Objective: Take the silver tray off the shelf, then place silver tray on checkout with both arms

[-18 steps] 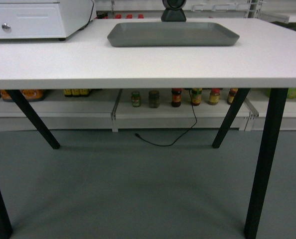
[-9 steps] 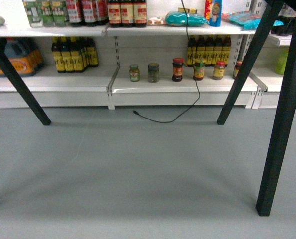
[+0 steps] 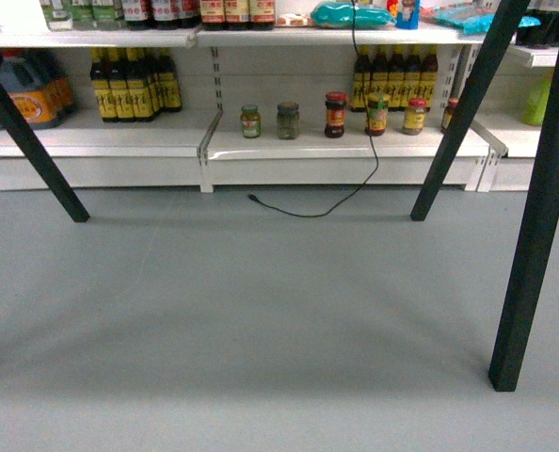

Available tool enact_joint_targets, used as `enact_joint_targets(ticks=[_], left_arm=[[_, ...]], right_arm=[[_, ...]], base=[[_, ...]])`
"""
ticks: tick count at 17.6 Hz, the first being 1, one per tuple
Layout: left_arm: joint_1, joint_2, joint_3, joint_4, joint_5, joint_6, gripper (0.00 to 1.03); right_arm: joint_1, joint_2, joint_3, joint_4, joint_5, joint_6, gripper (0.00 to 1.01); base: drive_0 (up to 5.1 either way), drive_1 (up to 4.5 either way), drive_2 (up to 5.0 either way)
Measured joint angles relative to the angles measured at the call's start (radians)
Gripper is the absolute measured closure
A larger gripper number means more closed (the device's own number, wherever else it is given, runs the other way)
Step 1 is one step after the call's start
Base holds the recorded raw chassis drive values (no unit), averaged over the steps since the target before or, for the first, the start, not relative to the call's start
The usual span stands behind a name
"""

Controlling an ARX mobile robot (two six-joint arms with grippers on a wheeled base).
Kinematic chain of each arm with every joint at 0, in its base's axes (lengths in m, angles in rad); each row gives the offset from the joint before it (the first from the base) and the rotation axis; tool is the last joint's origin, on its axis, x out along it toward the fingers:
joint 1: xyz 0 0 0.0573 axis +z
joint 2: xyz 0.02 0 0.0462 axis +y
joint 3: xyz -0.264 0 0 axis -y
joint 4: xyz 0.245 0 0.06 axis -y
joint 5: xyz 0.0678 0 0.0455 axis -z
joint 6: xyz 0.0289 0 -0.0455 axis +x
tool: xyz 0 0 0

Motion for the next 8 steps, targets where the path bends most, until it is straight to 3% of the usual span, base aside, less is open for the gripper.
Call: enact_joint_targets(ticks=[8], left_arm=[[0.000, 0.000, 0.000, 0.000, 0.000, 0.000, 0.05]], right_arm=[[0.000, 0.000, 0.000, 0.000, 0.000, 0.000, 0.03]], base=[[0.0, 0.00, 0.0]])
